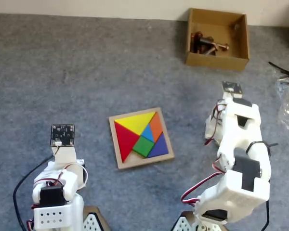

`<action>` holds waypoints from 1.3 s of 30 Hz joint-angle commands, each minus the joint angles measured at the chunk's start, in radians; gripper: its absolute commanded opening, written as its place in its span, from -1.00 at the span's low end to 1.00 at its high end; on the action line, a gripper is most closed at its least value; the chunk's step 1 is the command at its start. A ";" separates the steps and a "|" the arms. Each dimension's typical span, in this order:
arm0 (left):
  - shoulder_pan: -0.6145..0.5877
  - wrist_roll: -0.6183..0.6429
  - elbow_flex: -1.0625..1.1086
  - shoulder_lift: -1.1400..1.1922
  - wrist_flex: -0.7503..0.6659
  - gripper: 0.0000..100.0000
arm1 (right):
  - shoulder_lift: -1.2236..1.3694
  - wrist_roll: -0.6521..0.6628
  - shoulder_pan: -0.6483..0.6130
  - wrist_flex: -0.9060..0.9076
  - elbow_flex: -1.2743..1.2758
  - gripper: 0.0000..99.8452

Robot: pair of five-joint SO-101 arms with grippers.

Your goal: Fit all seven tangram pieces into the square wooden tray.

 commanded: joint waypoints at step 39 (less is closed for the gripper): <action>-0.008 0.002 0.021 0.007 0.008 -0.99 | -0.309 0.181 -0.071 0.047 0.021 -0.99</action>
